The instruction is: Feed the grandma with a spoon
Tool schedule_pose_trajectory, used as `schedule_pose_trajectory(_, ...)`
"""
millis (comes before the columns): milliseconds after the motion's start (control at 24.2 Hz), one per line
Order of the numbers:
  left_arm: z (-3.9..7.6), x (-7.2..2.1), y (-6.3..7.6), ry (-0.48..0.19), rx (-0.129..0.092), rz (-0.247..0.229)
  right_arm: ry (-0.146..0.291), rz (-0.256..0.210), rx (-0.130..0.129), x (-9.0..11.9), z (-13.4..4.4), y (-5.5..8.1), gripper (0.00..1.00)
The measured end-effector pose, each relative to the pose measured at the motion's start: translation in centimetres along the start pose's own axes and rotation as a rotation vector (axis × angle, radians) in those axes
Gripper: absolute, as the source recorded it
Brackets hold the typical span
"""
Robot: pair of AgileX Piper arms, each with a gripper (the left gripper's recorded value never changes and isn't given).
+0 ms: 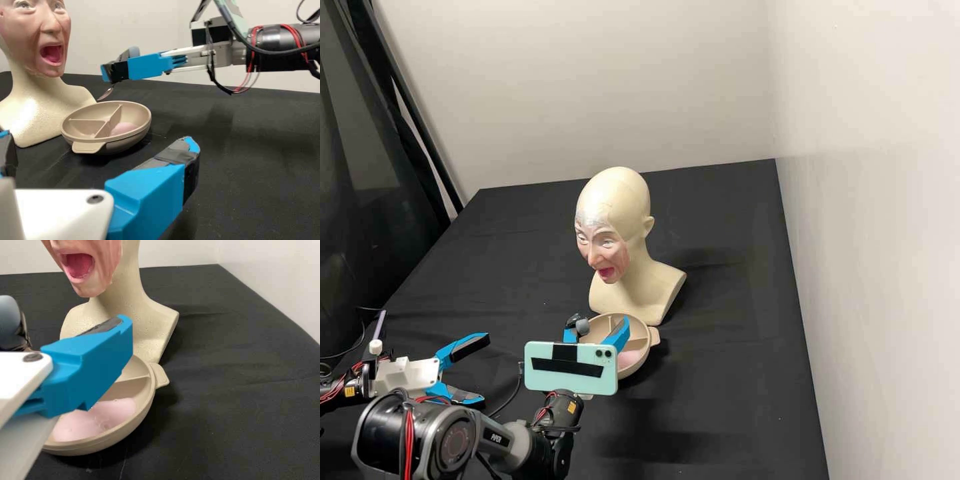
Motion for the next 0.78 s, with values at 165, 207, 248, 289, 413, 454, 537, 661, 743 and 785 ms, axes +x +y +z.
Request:
schedule_pose_trajectory(165,0.0,0.00,0.0,0.000,0.000,0.000,-0.019,-0.007,0.000,-0.5,0.7,-0.2,0.00)
schedule_pose_trajectory(207,0.0,0.00,0.0,0.000,0.000,0.000,-0.024,-0.012,-0.002,-0.6,0.8,-0.3,0.00)
schedule_pose_trajectory(248,0.0,0.00,0.0,0.000,0.000,0.000,-0.035,-0.020,-0.001,-0.8,1.1,-0.4,0.00)
schedule_pose_trajectory(289,0.0,0.00,0.0,0.000,0.000,0.000,-0.040,-0.020,-0.004,-0.9,1.2,-0.5,0.00)
schedule_pose_trajectory(413,0.0,0.00,0.0,0.000,0.000,0.000,-0.058,-0.029,-0.004,-1.1,1.7,-0.6,0.00)
schedule_pose_trajectory(454,0.0,0.00,0.0,-0.001,0.000,0.000,-0.064,-0.031,-0.002,-1.1,1.8,-0.7,0.00)
schedule_pose_trajectory(537,0.1,0.00,0.0,-0.003,0.000,-0.001,-0.075,-0.039,0.000,-1.1,2.1,-0.8,0.00)
schedule_pose_trajectory(661,0.3,0.01,-0.1,-0.009,0.002,-0.002,-0.082,-0.046,0.000,-1.1,2.3,-1.0,0.00)
schedule_pose_trajectory(743,0.3,0.00,0.0,-0.011,0.002,-0.001,-0.087,-0.052,-0.009,-1.1,2.4,-1.1,0.00)
schedule_pose_trajectory(785,0.3,0.00,0.0,-0.012,0.002,-0.001,-0.089,-0.054,-0.011,-1.0,2.5,-1.2,0.00)
